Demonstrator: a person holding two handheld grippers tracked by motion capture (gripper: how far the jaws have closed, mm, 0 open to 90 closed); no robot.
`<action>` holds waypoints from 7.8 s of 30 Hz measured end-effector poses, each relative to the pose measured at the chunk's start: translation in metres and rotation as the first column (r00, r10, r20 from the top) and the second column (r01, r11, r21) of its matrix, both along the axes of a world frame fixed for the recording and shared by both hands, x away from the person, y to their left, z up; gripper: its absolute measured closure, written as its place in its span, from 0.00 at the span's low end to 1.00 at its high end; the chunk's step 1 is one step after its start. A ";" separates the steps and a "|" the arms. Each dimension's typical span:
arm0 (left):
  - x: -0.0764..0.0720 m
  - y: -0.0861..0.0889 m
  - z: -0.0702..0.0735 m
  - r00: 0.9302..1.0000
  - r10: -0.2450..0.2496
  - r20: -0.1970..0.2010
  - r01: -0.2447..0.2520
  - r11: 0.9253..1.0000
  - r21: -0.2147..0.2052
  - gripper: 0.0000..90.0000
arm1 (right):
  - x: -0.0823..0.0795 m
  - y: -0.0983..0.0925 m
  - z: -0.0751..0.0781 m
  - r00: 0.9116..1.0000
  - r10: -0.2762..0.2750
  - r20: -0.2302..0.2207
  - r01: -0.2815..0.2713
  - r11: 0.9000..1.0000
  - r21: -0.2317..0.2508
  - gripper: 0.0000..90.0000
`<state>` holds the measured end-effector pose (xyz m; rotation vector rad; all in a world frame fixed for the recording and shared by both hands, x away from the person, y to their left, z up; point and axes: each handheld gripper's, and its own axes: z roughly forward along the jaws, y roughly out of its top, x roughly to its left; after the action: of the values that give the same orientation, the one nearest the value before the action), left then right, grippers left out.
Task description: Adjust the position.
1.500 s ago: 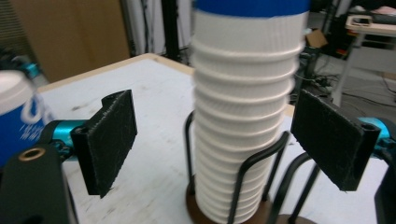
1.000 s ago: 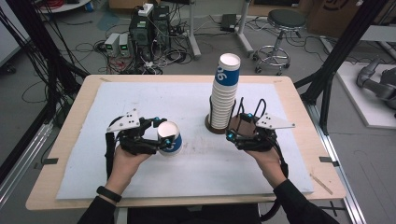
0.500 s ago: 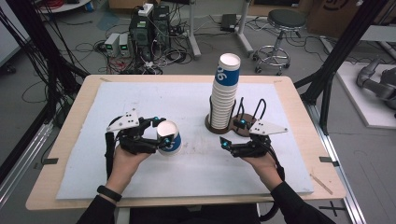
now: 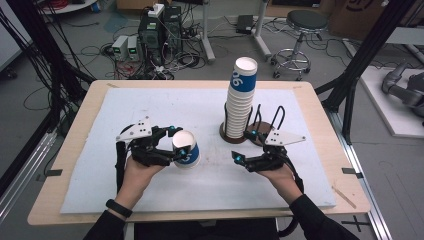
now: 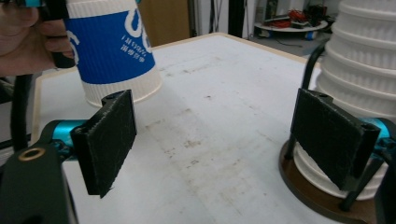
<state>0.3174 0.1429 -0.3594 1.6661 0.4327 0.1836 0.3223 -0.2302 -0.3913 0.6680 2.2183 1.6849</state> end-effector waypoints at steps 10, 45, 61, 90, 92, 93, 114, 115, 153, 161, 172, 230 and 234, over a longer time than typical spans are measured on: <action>-0.006 -0.007 0.001 1.000 -0.022 -0.009 0.022 1.000 -0.010 0.33 | -0.001 0.017 -0.001 0.989 0.146 -0.022 -0.146 0.989 0.008 0.17; -0.013 -0.062 -0.009 0.985 -0.157 -0.067 0.155 0.987 -0.040 0.33 | -0.015 0.067 -0.016 0.940 0.328 -0.089 -0.334 0.941 -0.060 0.22; -0.010 -0.064 0.009 0.976 -0.177 -0.126 0.200 0.958 0.207 0.22 | -0.014 0.066 -0.016 0.924 0.370 -0.100 -0.381 0.913 -0.147 0.26; -0.007 -0.049 0.009 0.974 -0.212 -0.083 0.217 0.975 0.052 0.32 | -0.010 0.048 -0.006 0.927 0.368 -0.068 -0.371 0.928 -0.040 0.22; -0.007 -0.049 0.011 0.970 -0.218 -0.111 0.228 0.970 0.089 0.31 | -0.010 0.049 -0.006 0.924 0.375 -0.069 -0.379 0.924 -0.058 0.23; -0.007 -0.050 0.012 0.968 -0.217 -0.127 0.232 0.965 0.119 0.30 | -0.010 0.049 -0.006 0.924 0.376 -0.067 -0.380 0.922 -0.068 0.23; -0.002 -0.036 0.003 0.969 -0.242 -0.054 0.241 0.970 -0.023 0.33 | -0.005 0.035 0.006 0.934 0.351 -0.074 -0.347 0.936 0.061 0.19; -0.002 -0.038 0.002 0.968 -0.244 -0.051 0.243 0.970 -0.026 0.33 | -0.005 0.035 0.006 0.932 0.354 -0.082 -0.349 0.935 0.067 0.19; -0.002 -0.043 -0.004 0.945 -0.324 -0.036 0.326 0.944 0.056 0.32 | -0.008 0.036 0.018 0.918 0.388 -0.085 -0.380 0.921 0.089 0.20; -0.003 -0.051 -0.002 0.950 -0.292 -0.115 0.310 0.929 0.204 0.25 | -0.007 0.033 0.018 0.916 0.395 -0.075 -0.392 0.919 0.051 0.23; -0.009 -0.063 -0.004 0.950 -0.297 -0.098 0.310 0.856 0.414 0.30 | -0.011 0.042 0.016 0.913 0.399 -0.086 -0.407 0.907 -0.106 0.21; -0.014 -0.079 -0.025 0.957 -0.291 0.005 0.289 0.950 0.117 0.32 | -0.017 0.044 0.027 0.917 0.397 -0.037 -0.380 0.899 0.219 0.24; -0.014 -0.081 -0.023 0.961 -0.274 -0.019 0.275 0.955 0.113 0.24 | -0.016 0.043 0.027 0.923 0.384 -0.026 -0.371 0.905 0.208 0.24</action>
<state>0.3032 0.0619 -0.3829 1.8203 0.1913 -0.0007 0.3066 -0.1871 -0.3642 0.3514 2.3625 2.1221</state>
